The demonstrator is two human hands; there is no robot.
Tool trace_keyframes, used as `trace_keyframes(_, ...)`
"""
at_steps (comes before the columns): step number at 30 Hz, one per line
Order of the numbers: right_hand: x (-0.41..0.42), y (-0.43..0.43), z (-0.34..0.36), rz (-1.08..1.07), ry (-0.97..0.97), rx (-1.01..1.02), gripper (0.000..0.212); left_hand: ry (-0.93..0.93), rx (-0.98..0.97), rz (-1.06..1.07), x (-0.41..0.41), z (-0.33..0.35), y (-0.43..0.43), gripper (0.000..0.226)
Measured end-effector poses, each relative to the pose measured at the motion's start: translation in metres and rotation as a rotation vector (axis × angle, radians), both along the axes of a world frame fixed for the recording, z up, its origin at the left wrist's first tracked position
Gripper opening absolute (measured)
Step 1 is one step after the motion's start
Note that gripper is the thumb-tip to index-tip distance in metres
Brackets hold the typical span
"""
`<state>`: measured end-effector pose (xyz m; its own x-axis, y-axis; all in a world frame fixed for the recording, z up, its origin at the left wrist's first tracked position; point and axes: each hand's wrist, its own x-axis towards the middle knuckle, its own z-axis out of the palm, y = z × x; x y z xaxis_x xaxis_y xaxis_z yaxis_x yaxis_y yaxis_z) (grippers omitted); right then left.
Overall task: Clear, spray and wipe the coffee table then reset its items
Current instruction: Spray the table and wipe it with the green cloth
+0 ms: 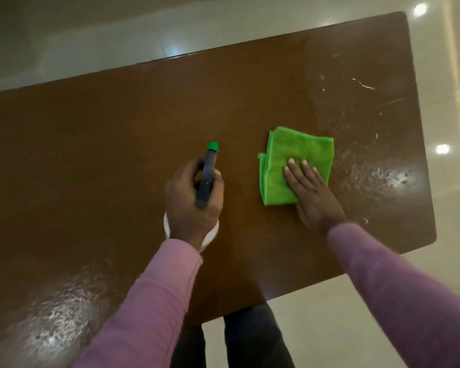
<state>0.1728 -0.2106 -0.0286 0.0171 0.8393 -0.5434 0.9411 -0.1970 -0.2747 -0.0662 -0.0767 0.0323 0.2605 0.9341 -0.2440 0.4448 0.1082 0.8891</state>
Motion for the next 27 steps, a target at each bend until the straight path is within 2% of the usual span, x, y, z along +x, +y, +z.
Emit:
trace_keyframes(5,0.052,0.189,-0.011,-0.005,-0.08,0.082,0.074,0.007,0.062,-0.093,0.031,-0.007,-0.027,0.013)
trace_keyframes(7,0.058,0.214,-0.022,-0.016,-0.108,0.14,0.068,0.004,0.076,-0.095,0.036,-0.006,-0.037,0.018)
trace_keyframes(9,0.057,0.188,-0.028,0.01,-0.14,0.215,0.069,0.012,0.103,-0.077,0.037,-0.003,-0.04,0.014)
trace_keyframes(12,0.038,0.078,-0.028,0.085,-0.091,0.262,0.075,0.055,0.144,0.018,0.039,-0.002,-0.036,0.008)
trace_keyframes(17,-0.004,-0.173,-0.001,0.099,-0.079,0.021,0.093,0.12,0.135,0.035,0.053,0.003,-0.042,0.008)
trace_keyframes(19,-0.017,-0.243,0.014,0.143,-0.04,-0.066,0.087,0.167,0.148,0.003,0.058,0.003,-0.048,0.016)
trace_keyframes(21,-0.014,-0.252,0.019,0.142,0.02,-0.116,0.08,0.191,0.14,-0.03,0.062,-0.001,-0.051,0.023)
trace_keyframes(23,-0.005,-0.217,0.014,0.102,0.051,-0.099,0.077,0.209,0.14,-0.057,0.064,-0.003,-0.055,0.023)
trace_keyframes(27,0.034,-0.068,-0.007,0.032,0.057,0.081,0.075,0.231,0.17,-0.03,0.067,-0.004,-0.053,0.015)
